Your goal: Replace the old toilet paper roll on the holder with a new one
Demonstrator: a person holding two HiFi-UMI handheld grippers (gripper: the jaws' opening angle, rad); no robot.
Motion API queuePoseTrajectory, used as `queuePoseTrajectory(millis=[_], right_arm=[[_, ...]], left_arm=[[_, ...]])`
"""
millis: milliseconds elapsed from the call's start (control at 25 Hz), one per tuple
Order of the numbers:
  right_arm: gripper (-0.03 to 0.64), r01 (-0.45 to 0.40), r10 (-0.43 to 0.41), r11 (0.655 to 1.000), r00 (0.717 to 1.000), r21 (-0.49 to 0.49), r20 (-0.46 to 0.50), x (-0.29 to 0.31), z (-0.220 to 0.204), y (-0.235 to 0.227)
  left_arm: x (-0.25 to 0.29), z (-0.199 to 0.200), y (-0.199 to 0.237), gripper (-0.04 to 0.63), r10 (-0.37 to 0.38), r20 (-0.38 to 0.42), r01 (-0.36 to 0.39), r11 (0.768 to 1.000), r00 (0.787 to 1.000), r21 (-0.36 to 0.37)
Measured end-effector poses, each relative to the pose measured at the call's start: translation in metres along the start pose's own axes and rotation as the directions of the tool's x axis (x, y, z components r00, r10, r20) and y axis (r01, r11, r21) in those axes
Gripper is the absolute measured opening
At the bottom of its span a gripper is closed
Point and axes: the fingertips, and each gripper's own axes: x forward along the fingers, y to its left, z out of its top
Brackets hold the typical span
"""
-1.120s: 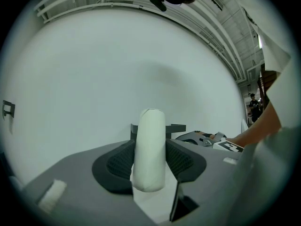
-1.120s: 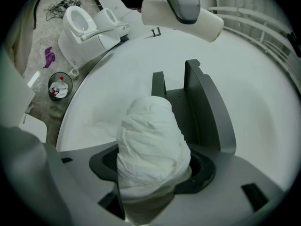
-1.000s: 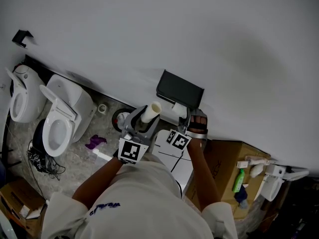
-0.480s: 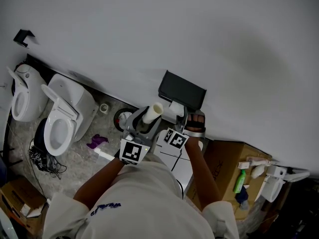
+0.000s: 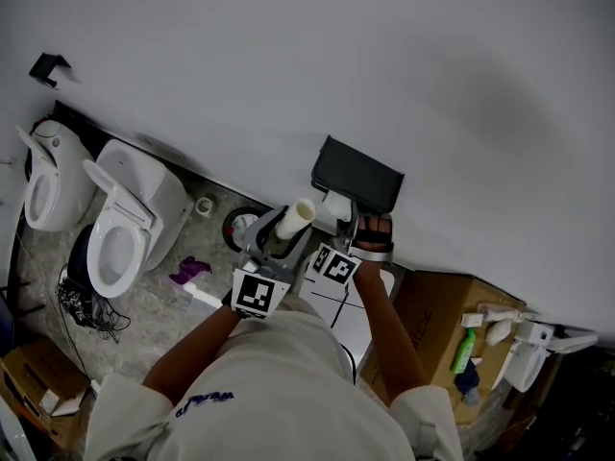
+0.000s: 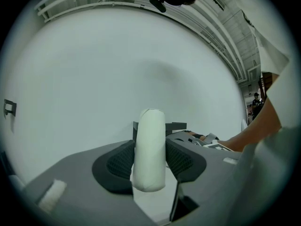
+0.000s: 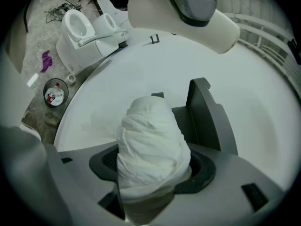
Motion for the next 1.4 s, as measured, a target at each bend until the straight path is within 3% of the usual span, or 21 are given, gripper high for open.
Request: queuePoseTrajectory(millis=[560,760,1400], right_arm=[[0.296,-0.007,0.007,1.000,0.999,0.006,0.033,0.009,0.034,0.000],[0.295,0.055,-0.055,0.998,0.998,0.013,0.013,0.013,0.040,-0.002],[0.296,0.006,-0.007,1.000,1.000,0.024,0.017,0.014,0.044,0.001]], left_arm=[[-0.017,-0.002,0.013,0.202,0.052,-0.002,-0.052,0.999,0.999,-0.012],[-0.020,-0.009,0.009,0.202,0.039,-0.024,-0.039,0.999,0.999,-0.029],[-0.032,-0.004,0.007,0.201,0.059,-0.044,-0.059,0.998,0.997,-0.016]])
